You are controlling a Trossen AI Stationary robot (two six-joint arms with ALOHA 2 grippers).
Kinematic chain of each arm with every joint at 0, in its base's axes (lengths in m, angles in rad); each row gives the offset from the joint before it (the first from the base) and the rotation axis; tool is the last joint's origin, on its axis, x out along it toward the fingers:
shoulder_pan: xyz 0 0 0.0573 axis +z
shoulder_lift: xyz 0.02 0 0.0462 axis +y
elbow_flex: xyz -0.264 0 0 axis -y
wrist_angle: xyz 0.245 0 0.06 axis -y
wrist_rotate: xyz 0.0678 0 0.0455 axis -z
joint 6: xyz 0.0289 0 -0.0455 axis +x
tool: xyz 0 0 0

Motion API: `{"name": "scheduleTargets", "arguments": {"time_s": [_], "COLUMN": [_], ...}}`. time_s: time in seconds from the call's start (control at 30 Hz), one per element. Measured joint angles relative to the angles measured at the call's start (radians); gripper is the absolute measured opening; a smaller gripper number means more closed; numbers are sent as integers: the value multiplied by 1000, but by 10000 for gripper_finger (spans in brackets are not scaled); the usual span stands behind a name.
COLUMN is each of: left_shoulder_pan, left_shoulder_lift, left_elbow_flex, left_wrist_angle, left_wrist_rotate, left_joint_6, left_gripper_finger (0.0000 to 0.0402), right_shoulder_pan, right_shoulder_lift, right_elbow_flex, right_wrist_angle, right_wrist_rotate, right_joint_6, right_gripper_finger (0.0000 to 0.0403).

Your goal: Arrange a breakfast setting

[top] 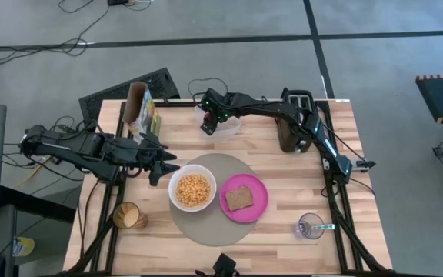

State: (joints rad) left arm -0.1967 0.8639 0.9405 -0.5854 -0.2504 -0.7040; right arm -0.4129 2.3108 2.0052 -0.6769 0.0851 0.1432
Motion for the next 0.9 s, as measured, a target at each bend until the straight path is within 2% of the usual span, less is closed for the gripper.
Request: {"name": "scheduleTargets", "arguments": {"time_s": [0.33, 0.9], "left_shoulder_pan": [0, 0], "left_shoulder_lift": [0, 0], "left_elbow_flex": [0, 0], "left_wrist_angle": [0, -6], "left_wrist_rotate": [0, 0], "left_joint_6": [0, 7], "left_gripper_finger": [229, 229], "right_shoulder_pan": [5, 77], "right_shoulder_lift": [-56, -342], "right_elbow_flex": [-1, -1], "right_wrist_angle": [-35, -199], "right_wrist_rotate": [0, 0], "right_joint_6": [-47, -130], "right_gripper_finger": [277, 276]}}
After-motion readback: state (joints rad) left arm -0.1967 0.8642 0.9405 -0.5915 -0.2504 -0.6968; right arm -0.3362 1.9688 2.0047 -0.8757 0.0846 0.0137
